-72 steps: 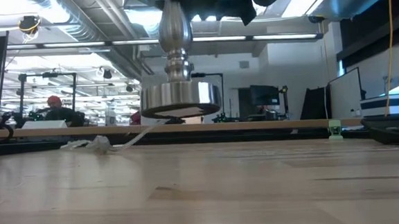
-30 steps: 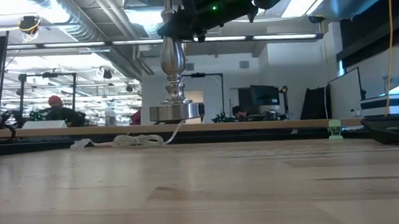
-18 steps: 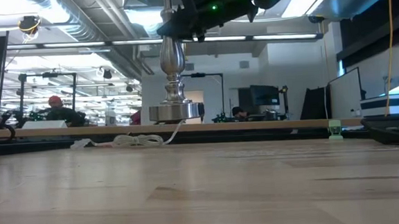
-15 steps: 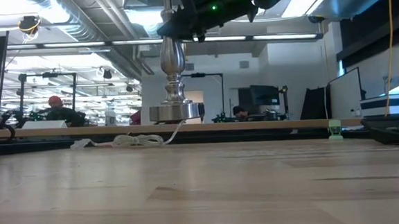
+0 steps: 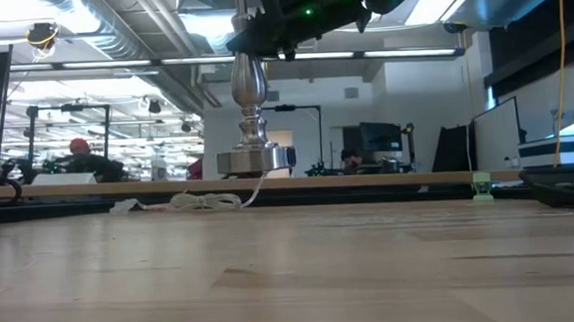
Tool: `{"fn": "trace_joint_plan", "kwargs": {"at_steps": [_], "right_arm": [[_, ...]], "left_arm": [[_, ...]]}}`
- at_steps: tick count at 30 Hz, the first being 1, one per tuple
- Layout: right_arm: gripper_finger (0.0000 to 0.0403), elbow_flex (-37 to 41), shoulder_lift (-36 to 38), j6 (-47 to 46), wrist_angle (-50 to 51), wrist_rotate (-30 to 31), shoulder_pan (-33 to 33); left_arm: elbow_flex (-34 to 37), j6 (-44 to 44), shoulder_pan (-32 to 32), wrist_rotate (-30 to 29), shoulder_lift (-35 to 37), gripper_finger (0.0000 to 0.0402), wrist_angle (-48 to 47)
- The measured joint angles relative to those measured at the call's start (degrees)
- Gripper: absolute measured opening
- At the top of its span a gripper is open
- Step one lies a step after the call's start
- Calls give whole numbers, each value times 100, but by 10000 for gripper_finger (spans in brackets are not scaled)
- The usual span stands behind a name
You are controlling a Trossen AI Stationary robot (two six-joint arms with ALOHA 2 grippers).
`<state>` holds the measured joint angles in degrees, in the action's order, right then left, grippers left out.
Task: Screw lightbulb
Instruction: Insert the white lightbulb on the silver lamp
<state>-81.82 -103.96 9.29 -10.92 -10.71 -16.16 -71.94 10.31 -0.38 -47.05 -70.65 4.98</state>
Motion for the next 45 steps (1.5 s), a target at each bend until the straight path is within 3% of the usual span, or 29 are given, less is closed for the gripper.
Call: {"fn": "trace_joint_plan", "kwargs": {"at_steps": [4,9,15,22,25,29,35,40,45], "right_arm": [[139,9,0,-12,19,-351,0],[139,17,-2,-128,55,-1388,-4],[139,20,-2,-315,131,-3029,43],[139,21,-2,-290,140,-4549,215],[139,20,-2,-287,152,-4974,321],[139,20,-2,-265,230,-5457,485],[139,20,-2,-76,270,-5136,577],[139,0,100,-4,388,-4385,575],[139,-24,148,-24,448,-3684,518]], "left_arm": [[-4,-150,0,274,10,139,-203],[-15,-403,46,1074,30,139,-465],[-25,-993,324,3011,157,139,-882],[-28,-901,462,4977,106,139,-884],[-26,-793,528,5699,28,139,-807],[-24,-778,544,6172,-90,139,-647],[-7,-782,529,6325,-173,140,-460],[21,-587,537,6220,-155,213,-475],[28,-504,538,5694,-19,264,-668]]}}
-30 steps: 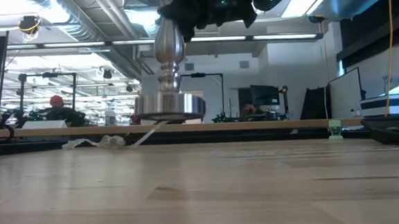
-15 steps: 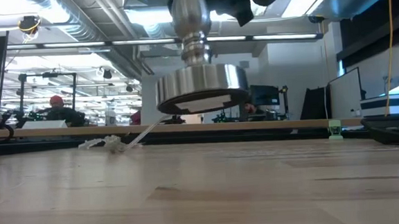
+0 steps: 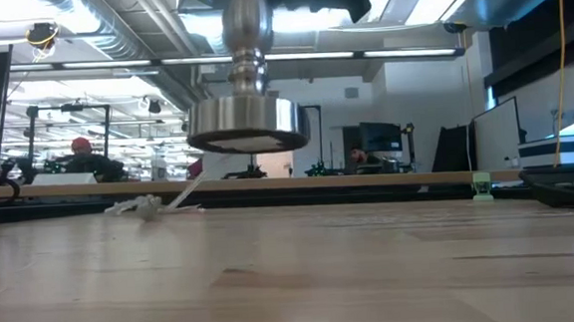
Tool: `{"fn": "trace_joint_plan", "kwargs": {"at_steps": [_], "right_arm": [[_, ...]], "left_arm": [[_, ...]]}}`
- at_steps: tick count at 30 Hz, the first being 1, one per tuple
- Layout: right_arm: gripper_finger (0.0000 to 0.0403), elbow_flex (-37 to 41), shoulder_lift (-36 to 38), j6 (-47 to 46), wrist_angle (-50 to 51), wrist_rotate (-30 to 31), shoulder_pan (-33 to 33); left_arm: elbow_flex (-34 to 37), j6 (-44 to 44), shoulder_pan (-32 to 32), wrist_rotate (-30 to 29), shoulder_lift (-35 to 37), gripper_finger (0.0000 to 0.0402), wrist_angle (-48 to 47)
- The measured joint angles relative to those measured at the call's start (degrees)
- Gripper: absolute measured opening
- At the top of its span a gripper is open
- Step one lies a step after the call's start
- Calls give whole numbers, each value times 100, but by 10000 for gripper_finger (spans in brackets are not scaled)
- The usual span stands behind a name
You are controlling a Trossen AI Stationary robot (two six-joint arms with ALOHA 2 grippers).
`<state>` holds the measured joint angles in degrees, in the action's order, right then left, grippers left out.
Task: Screw lightbulb
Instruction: Insert the white lightbulb on the silver lamp
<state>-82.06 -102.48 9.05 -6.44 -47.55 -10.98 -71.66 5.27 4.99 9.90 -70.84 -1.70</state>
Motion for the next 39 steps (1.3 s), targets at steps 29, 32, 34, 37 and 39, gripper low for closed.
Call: {"fn": "trace_joint_plan", "kwargs": {"at_steps": [29,32,34,37,39], "right_arm": [[139,-44,214,-81,355,2131,-371],[139,-46,214,-57,295,2394,-373],[139,-46,214,11,304,2694,-371],[139,-46,214,67,357,3078,-374],[139,-46,214,65,368,3276,-377]], "left_arm": [[-20,25,-11,-2326,718,276,-651],[-20,-37,4,-2322,718,276,-731],[-20,10,4,-2373,718,276,-770],[-22,73,2,-2810,718,276,-867],[-22,75,4,-3150,718,276,-874]]}}
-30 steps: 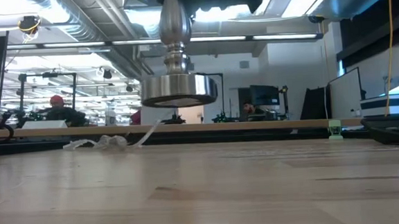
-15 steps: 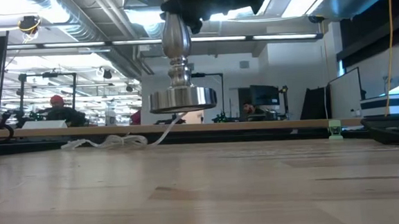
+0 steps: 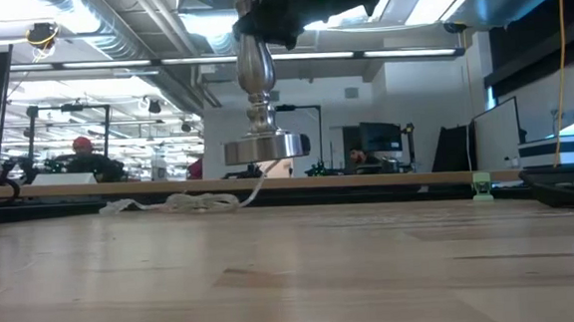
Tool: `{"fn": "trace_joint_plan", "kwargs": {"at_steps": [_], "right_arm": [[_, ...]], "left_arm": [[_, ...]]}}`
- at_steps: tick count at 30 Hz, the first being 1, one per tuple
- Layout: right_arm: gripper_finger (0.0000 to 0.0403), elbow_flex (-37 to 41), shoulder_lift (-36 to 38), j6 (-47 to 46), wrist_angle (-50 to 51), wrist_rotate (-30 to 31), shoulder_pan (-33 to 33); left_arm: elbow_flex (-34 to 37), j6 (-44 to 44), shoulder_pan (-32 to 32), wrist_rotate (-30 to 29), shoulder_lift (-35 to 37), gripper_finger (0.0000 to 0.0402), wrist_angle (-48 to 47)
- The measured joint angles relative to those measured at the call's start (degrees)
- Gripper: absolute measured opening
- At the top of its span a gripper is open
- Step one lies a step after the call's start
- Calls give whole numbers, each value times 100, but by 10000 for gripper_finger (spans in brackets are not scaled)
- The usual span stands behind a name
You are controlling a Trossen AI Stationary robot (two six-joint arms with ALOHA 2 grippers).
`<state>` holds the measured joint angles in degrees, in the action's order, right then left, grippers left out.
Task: Screw lightbulb
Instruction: Insert the white lightbulb on the silver lamp
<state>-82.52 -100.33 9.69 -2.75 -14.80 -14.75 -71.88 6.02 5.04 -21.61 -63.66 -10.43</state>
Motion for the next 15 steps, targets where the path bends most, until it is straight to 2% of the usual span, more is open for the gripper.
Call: {"fn": "trace_joint_plan", "kwargs": {"at_steps": [7,11,15], "right_arm": [[139,-7,0,127,-39,919,5],[139,-7,0,218,-88,1322,5],[139,-9,0,295,-104,1471,5]], "left_arm": [[-2,-223,-7,-1000,-20,276,89],[-2,-350,-65,-1282,-145,276,388],[-7,-188,-211,-1367,-347,276,858]]}}
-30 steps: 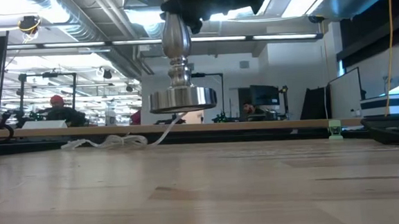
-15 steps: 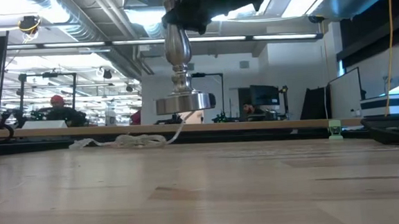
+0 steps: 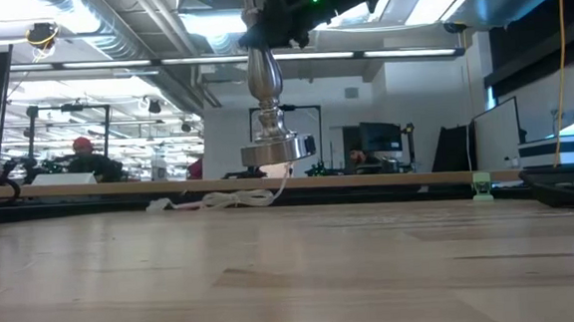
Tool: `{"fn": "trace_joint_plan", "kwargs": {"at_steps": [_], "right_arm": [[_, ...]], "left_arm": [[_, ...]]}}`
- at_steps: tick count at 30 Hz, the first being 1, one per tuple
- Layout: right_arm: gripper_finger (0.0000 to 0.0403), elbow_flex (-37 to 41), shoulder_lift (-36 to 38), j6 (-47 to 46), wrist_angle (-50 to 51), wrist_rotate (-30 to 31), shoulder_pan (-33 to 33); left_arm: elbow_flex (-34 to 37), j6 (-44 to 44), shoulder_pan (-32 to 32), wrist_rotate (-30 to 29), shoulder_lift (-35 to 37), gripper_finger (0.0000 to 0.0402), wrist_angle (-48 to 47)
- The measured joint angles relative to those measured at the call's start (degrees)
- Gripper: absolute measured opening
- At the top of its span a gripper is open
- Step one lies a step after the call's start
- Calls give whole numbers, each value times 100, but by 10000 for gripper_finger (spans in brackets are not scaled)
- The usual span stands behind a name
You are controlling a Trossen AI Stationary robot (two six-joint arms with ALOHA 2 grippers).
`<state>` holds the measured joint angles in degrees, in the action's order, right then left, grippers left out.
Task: Screw lightbulb
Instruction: Insert the white lightbulb on the silver lamp
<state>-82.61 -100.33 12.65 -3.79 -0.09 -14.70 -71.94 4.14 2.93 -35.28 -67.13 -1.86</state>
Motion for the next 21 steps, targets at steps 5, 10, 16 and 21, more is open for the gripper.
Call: {"fn": "trace_joint_plan", "kwargs": {"at_steps": [5,10,16,21], "right_arm": [[139,0,0,-13,-70,56,4],[139,0,0,-12,-69,106,4],[139,0,0,-11,-62,120,4],[139,0,0,-11,-61,118,4]], "left_arm": [[0,217,-136,-545,-222,276,458],[0,412,-192,-951,-386,276,1129],[-2,519,-196,-963,-419,276,1418],[-2,690,-222,-976,-450,251,1435]]}}
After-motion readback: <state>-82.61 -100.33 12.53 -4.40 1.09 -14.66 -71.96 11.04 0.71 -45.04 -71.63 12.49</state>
